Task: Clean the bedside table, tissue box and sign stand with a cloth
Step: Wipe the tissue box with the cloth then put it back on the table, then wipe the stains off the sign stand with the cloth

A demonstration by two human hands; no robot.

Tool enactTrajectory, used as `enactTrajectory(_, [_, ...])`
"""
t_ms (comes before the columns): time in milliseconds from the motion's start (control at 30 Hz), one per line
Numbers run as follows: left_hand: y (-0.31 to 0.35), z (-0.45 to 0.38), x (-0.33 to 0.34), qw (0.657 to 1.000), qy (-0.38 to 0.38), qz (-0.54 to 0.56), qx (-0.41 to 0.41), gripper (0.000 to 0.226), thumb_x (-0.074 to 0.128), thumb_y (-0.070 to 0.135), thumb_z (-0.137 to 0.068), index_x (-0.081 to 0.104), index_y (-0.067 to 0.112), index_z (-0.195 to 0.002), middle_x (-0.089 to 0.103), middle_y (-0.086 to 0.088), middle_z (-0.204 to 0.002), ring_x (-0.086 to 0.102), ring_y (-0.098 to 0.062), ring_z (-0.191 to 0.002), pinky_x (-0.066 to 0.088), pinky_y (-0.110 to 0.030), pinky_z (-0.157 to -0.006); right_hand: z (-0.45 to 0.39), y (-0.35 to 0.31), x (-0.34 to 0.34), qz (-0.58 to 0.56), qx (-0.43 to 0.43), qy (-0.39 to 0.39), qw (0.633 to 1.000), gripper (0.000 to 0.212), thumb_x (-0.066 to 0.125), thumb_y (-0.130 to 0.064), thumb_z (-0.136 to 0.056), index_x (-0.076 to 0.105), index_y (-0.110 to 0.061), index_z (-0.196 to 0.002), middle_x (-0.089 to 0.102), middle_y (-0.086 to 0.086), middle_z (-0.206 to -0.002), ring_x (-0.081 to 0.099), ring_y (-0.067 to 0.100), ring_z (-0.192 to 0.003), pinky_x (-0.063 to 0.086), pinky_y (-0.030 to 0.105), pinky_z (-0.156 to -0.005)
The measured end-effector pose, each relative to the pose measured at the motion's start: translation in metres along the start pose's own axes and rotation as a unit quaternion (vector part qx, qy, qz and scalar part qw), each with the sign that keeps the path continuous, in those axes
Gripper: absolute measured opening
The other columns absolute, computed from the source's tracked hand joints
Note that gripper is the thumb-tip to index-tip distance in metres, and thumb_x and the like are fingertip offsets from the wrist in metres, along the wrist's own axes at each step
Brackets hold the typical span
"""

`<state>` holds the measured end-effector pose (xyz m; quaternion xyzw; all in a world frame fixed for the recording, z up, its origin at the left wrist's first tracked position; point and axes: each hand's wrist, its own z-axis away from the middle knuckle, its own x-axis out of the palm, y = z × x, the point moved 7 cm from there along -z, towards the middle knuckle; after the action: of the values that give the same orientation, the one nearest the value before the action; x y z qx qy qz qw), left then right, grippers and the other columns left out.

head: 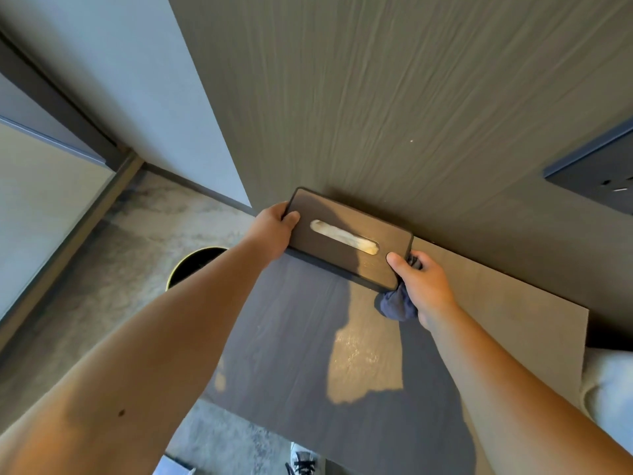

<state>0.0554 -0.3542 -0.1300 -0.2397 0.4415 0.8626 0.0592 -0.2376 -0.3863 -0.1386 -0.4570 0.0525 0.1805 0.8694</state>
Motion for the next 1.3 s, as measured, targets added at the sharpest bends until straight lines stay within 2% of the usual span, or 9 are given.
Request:
enactTrajectory(200, [0.000,-0.001,0.001,0.999,0.002,-0.034,0.013,0.037,0.038,0.033,-0.103,0.055,0.019,-0.133,0.065,-0.006,-0.118,0.059,-0.024,-0.104,0.045,-0.033,-0.085,0.003,-0.006,0.003,0.001,0.001,0.001,1.000,0.021,0.066,-0.036,-0.089,0.061,-0.021,-0.104,0.069,0.002,-0.103,0.067,0.015,-0.094,0.056,0.026,-0.075])
enactTrajectory(367, [0.002,0.003,-0.001,0.999,0.004,-0.050,0.019,0.039,0.036,0.032,-0.103,0.052,0.018,-0.136,0.063,-0.007,-0.121,0.057,-0.024,-0.104,0.042,-0.032,-0.084,0.002,-0.003,-0.003,0.026,0.030,0.015,0.999,0.031,0.072,-0.042,-0.083,0.062,-0.018,-0.100,0.070,0.004,-0.100,0.068,0.018,-0.094,0.058,0.035,-0.082])
enactTrajectory(433, [0.004,0.004,-0.001,0.998,0.001,-0.053,0.020,0.040,0.036,0.032,-0.103,0.051,0.017,-0.137,0.063,-0.008,-0.123,0.058,-0.026,-0.107,0.043,-0.033,-0.085,0.003,0.000,-0.014,0.005,0.048,0.029,0.998,0.025,0.075,-0.033,-0.082,0.064,-0.016,-0.096,0.071,0.007,-0.097,0.069,0.020,-0.094,0.057,0.037,-0.084])
enactTrajectory(567, [0.006,0.004,0.000,0.998,0.003,-0.060,0.011,0.042,0.036,0.033,-0.104,0.048,0.015,-0.140,0.061,-0.010,-0.124,0.055,-0.023,-0.101,0.042,-0.033,-0.083,0.014,0.005,-0.050,-0.018,0.049,0.075,0.996,0.013,0.075,-0.014,-0.083,0.068,-0.018,-0.093,0.072,0.006,-0.092,0.069,0.021,-0.090,0.054,0.030,-0.073])
enactTrajectory(700, [0.007,0.006,0.000,0.997,0.016,-0.069,0.007,0.042,0.035,0.032,-0.104,0.047,0.013,-0.140,0.061,-0.013,-0.124,0.056,-0.027,-0.104,0.041,-0.034,-0.082,0.026,0.000,-0.064,-0.014,0.021,0.090,0.996,0.014,0.066,-0.006,-0.089,0.066,-0.019,-0.092,0.070,0.009,-0.095,0.068,0.024,-0.090,0.055,0.035,-0.080])
enactTrajectory(900, [0.010,0.015,-0.008,0.991,0.028,-0.127,-0.017,0.040,0.035,0.030,-0.104,0.047,0.010,-0.136,0.060,-0.015,-0.124,0.056,-0.029,-0.104,0.040,-0.033,-0.079,0.056,-0.040,-0.069,-0.096,-0.052,0.154,0.982,0.020,0.058,-0.002,-0.092,0.060,-0.022,-0.091,0.063,0.002,-0.088,0.064,0.016,-0.082,0.053,0.029,-0.072])
enactTrajectory(1000, [0.002,0.024,-0.015,0.991,0.027,-0.121,-0.050,0.046,0.035,0.032,-0.104,0.041,0.008,-0.143,0.054,-0.017,-0.135,0.054,-0.034,-0.118,0.041,-0.035,-0.087,0.079,-0.063,-0.068,-0.137,-0.080,0.163,0.974,0.023,0.058,-0.003,-0.092,0.060,-0.026,-0.089,0.062,-0.001,-0.084,0.065,0.007,-0.071,0.053,0.025,-0.065])
enactTrajectory(1133, [-0.003,0.058,-0.029,0.995,0.049,-0.052,-0.067,0.047,0.037,0.030,-0.103,0.041,0.008,-0.144,0.052,-0.015,-0.141,0.051,-0.033,-0.125,0.038,-0.029,-0.088,0.108,-0.081,-0.046,-0.123,-0.085,0.104,0.983,0.022,0.059,-0.005,-0.091,0.064,-0.027,-0.090,0.066,0.000,-0.089,0.067,0.010,-0.079,0.053,0.026,-0.066])
enactTrajectory(1300, [-0.008,0.153,-0.040,0.992,0.060,0.106,-0.035,0.046,0.042,0.039,-0.102,0.042,0.025,-0.145,0.052,0.008,-0.134,0.050,-0.010,-0.121,0.043,-0.021,-0.088,0.145,-0.074,0.031,-0.014,-0.034,-0.089,0.995,0.014,0.062,-0.010,-0.091,0.066,-0.021,-0.099,0.069,0.003,-0.093,0.068,0.016,-0.086,0.055,0.030,-0.069])
